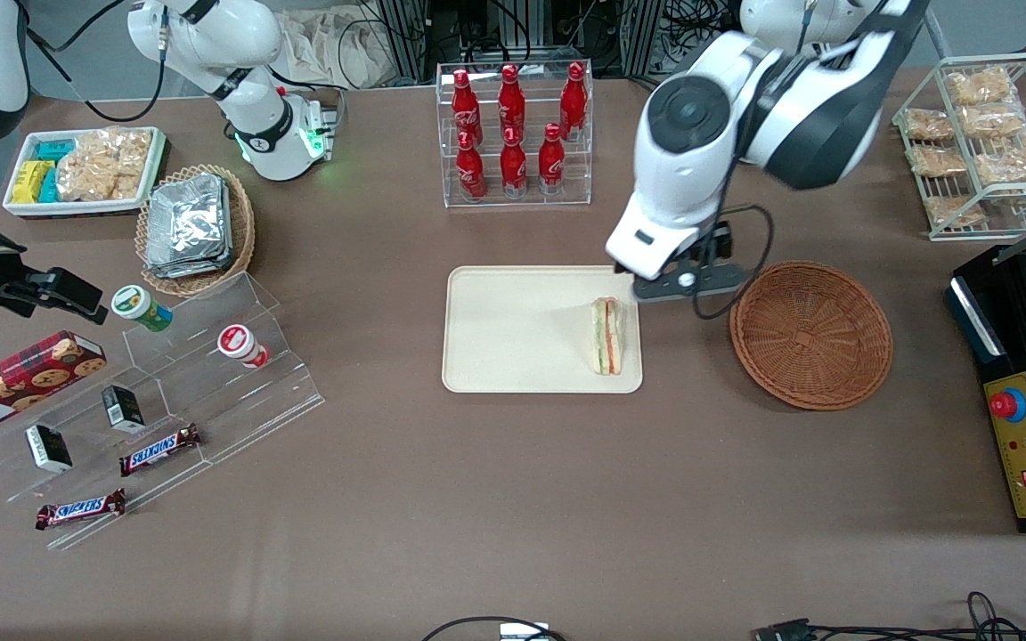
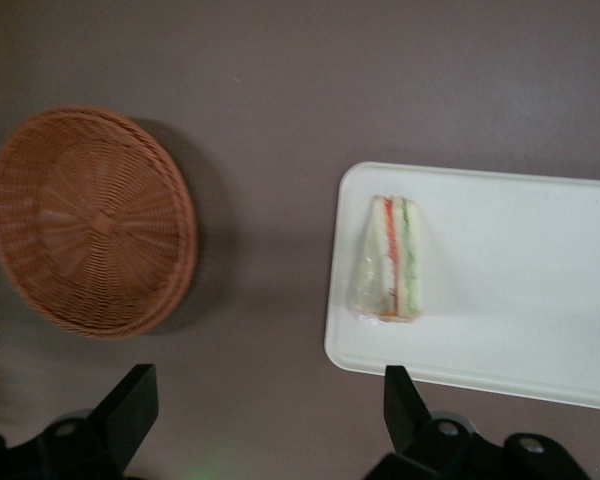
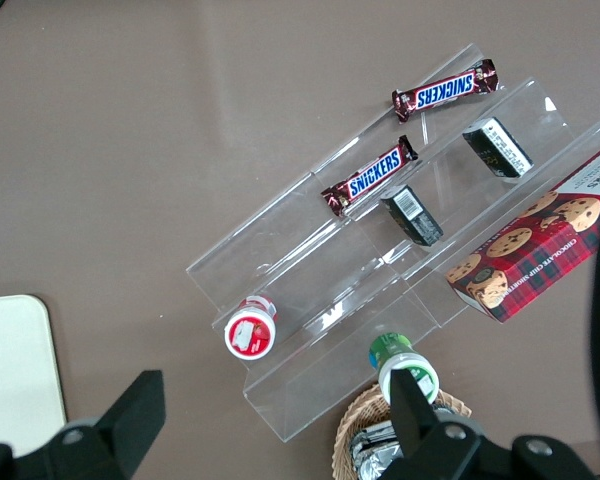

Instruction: Place sandwich from basket to tray

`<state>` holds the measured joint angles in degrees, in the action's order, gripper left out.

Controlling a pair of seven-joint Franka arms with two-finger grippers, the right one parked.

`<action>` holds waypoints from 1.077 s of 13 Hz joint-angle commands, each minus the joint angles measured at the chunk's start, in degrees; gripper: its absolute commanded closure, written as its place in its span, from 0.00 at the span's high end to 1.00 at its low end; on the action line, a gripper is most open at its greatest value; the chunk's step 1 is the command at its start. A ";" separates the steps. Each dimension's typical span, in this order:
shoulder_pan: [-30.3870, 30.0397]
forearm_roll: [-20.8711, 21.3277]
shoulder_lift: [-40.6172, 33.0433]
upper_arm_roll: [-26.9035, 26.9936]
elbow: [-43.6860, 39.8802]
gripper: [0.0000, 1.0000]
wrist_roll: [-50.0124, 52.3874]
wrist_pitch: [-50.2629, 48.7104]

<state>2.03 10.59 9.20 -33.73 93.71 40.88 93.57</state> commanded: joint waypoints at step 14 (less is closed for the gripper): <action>0.69 -11.03 -6.74 32.77 -8.80 1.00 -26.14 -7.96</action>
<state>2.21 -1.28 0.38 -0.52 88.86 9.65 88.07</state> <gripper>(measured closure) 0.000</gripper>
